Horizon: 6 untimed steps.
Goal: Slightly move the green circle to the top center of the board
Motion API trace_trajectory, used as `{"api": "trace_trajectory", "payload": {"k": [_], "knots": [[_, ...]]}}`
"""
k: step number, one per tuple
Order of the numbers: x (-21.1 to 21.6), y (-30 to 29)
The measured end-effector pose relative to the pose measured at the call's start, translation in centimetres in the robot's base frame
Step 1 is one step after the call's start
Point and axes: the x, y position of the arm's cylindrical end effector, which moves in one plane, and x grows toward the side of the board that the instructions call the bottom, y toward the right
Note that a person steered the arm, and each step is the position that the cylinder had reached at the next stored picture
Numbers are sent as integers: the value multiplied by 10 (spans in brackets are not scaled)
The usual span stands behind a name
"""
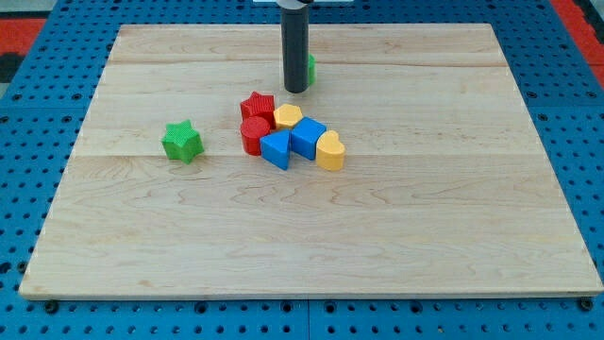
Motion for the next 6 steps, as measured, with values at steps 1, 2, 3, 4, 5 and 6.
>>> {"api": "trace_trajectory", "payload": {"k": [1, 2, 3, 4, 5, 6], "knots": [[0, -29], [-3, -36], [-15, 1], [-19, 31], [-19, 65], [-23, 107]]}}
